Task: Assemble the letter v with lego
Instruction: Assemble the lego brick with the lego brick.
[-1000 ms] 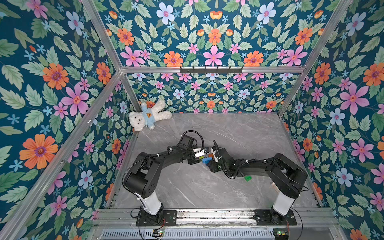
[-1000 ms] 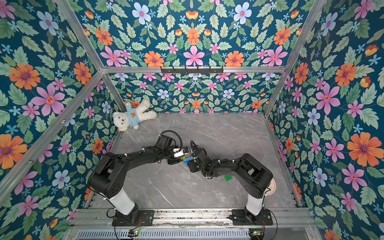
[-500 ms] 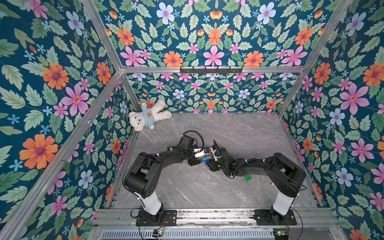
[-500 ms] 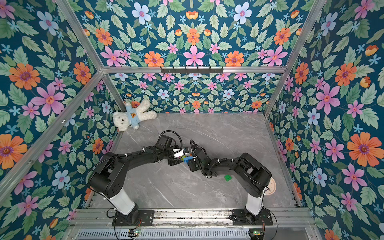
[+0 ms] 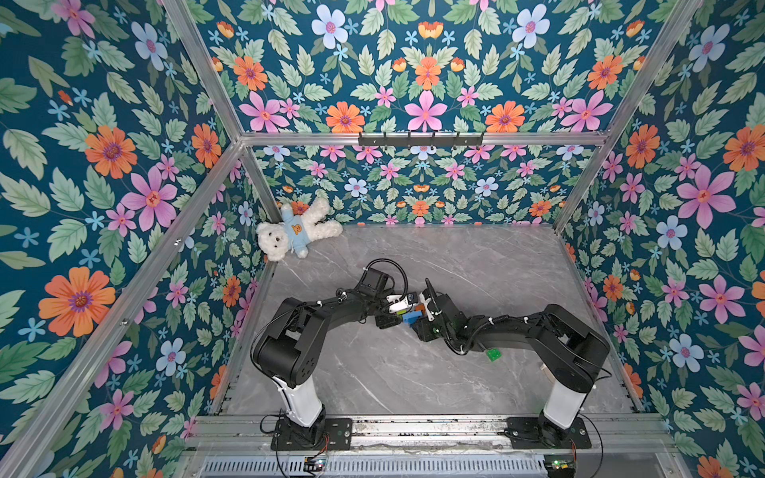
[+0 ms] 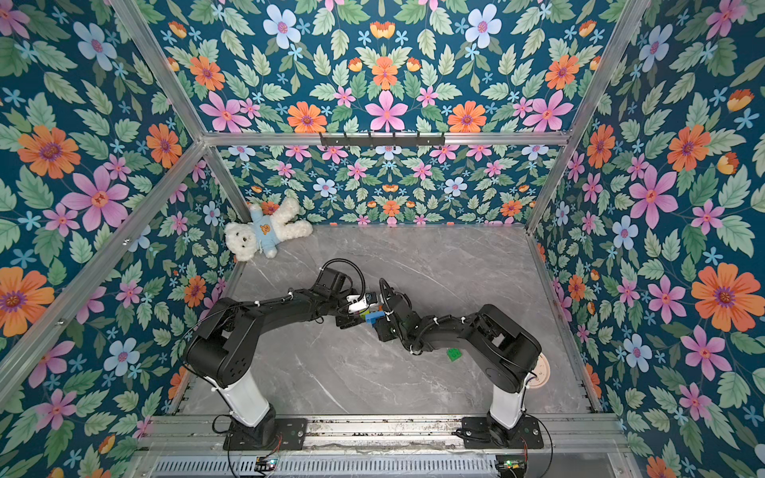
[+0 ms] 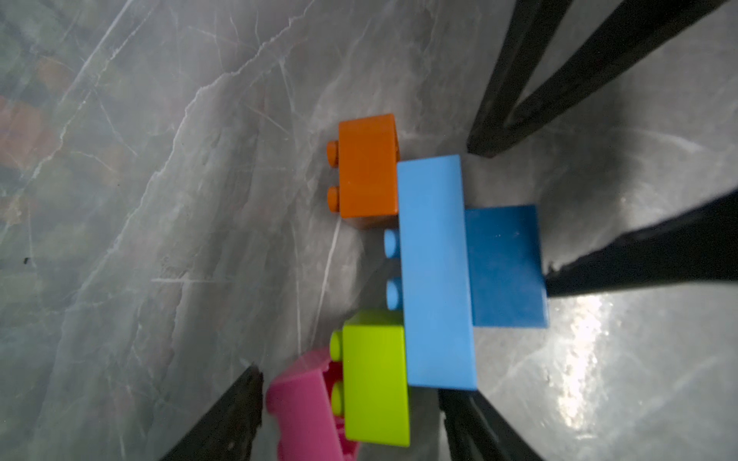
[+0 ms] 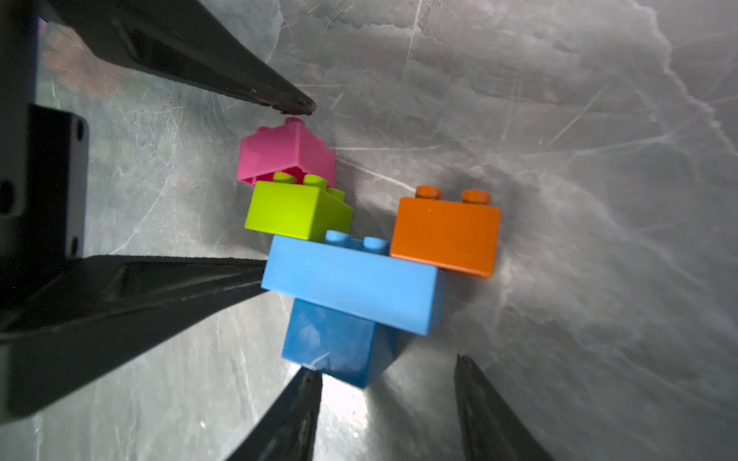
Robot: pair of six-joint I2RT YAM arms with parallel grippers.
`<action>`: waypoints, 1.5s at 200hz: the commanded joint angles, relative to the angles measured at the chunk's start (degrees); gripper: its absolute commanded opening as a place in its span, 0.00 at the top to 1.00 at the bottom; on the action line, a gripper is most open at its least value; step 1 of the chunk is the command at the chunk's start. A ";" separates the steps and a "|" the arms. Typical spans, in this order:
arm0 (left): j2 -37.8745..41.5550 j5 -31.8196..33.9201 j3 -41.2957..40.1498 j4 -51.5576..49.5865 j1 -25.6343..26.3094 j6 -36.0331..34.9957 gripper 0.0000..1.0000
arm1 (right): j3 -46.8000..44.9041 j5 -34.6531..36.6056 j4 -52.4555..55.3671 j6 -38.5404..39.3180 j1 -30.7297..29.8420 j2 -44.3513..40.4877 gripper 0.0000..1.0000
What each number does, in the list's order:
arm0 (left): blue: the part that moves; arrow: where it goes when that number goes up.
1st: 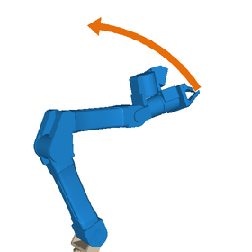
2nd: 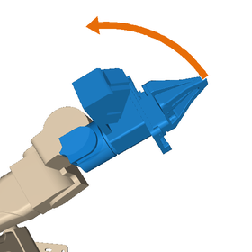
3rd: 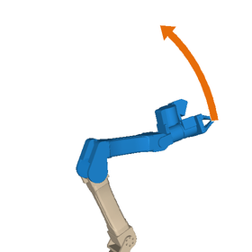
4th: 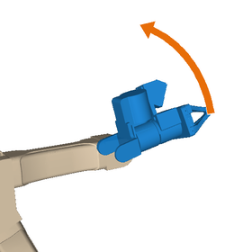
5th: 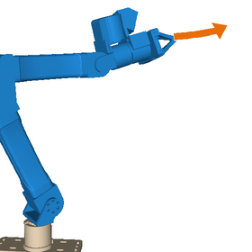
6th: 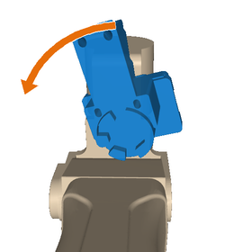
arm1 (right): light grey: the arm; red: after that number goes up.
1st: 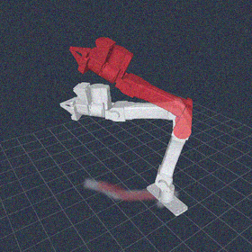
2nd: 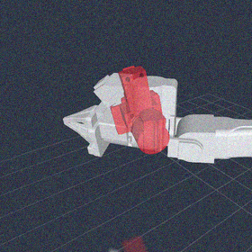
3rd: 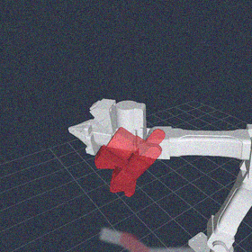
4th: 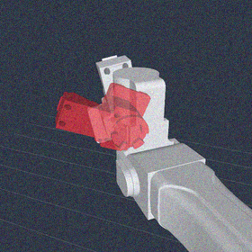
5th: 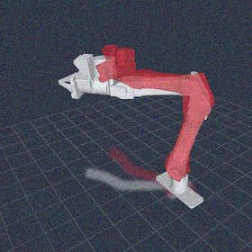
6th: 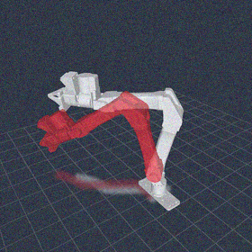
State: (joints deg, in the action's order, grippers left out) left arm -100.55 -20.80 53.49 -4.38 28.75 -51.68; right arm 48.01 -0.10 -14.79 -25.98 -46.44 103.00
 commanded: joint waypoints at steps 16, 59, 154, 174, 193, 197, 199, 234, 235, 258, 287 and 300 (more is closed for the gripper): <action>-0.32 -0.66 0.51 -0.87 -0.10 -0.44 0.32 | -0.40 -0.77 2.48 -0.32 -0.03 -0.14 0.44; -0.61 -0.65 0.78 -1.15 -0.17 -0.52 0.35 | -0.47 -0.60 2.51 -0.21 -0.06 -0.14 0.44; -1.57 -1.88 1.44 -1.77 -0.23 -0.97 0.38 | -0.46 -1.13 2.22 0.90 0.47 0.01 0.44; -1.77 -2.05 1.52 -2.21 -0.21 -1.05 0.40 | -0.38 -1.75 2.04 1.34 0.65 -0.06 0.44; -1.73 -2.13 1.63 -2.34 -0.19 -1.17 0.41 | -0.28 -1.75 2.09 1.31 0.65 -0.01 0.44; -1.67 -2.19 1.61 -2.31 -0.19 -1.16 0.42 | -0.28 -1.75 2.04 1.34 0.67 -0.04 0.44; -1.69 -2.15 1.61 -2.30 -0.19 -1.17 0.42 | -0.28 -1.75 2.04 1.36 0.67 0.00 0.44; -1.93 -1.97 1.84 -2.53 -0.21 -1.05 0.42 | -0.20 -1.97 2.27 1.39 0.65 -0.08 0.44; -1.93 -2.01 1.86 -2.55 -0.20 -1.05 0.42 | -0.20 -1.95 2.24 1.33 0.69 -0.08 0.44; -2.07 -1.99 2.08 -2.80 -0.19 -1.13 0.43 | 0.06 -1.88 2.50 1.39 0.64 -0.04 0.44; -1.94 -1.62 2.14 -2.75 -0.19 -0.99 0.44 | 0.24 -1.50 2.83 0.94 0.65 0.00 0.44; -1.94 -1.55 2.21 -2.65 -0.19 -0.92 0.44 | 0.29 -1.56 2.88 0.75 0.66 0.01 0.44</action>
State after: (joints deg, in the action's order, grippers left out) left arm -102.50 -21.93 55.40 -6.07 28.56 -51.53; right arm 48.05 -1.80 -14.61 -24.84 -45.78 102.91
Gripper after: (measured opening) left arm 0.562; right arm 0.561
